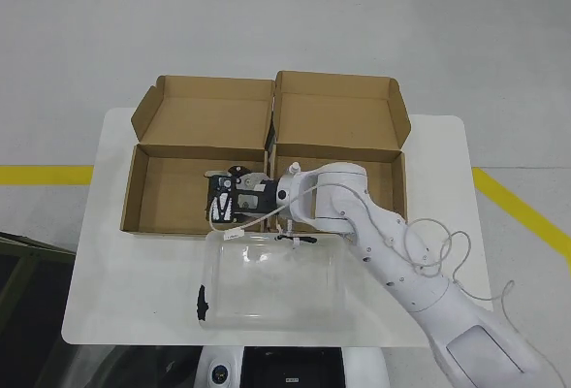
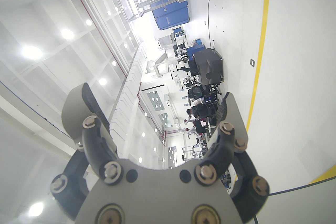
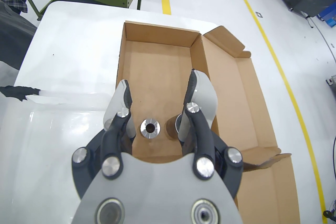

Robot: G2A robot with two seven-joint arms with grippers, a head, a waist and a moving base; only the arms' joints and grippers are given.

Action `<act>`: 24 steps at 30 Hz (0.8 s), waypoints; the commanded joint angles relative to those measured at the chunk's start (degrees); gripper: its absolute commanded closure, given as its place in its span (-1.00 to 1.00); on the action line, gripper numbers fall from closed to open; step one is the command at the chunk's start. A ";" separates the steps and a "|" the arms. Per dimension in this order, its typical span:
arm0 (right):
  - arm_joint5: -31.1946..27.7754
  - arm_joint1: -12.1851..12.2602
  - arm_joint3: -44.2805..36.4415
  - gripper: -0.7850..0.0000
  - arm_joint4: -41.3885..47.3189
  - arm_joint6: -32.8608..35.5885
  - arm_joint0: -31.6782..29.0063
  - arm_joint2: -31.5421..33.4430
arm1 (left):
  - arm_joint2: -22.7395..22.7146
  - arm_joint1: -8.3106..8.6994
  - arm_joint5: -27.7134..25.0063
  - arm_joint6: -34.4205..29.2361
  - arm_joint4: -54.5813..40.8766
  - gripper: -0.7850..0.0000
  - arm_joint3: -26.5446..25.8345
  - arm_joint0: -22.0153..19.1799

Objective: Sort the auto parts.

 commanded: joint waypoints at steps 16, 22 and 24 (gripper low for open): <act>-2.26 6.01 -15.47 -0.40 -5.49 -8.88 -20.43 21.43 | 0.00 0.00 0.00 0.00 0.00 -1.00 0.00 0.00; -1.56 7.71 -18.17 -0.70 -7.61 -14.73 -28.75 30.08 | 0.00 0.00 0.00 0.00 0.00 -1.00 0.00 0.00; -1.37 8.19 -18.73 -0.75 -8.15 -16.69 -31.21 32.70 | 0.00 0.00 0.00 0.00 0.00 -1.00 0.00 0.00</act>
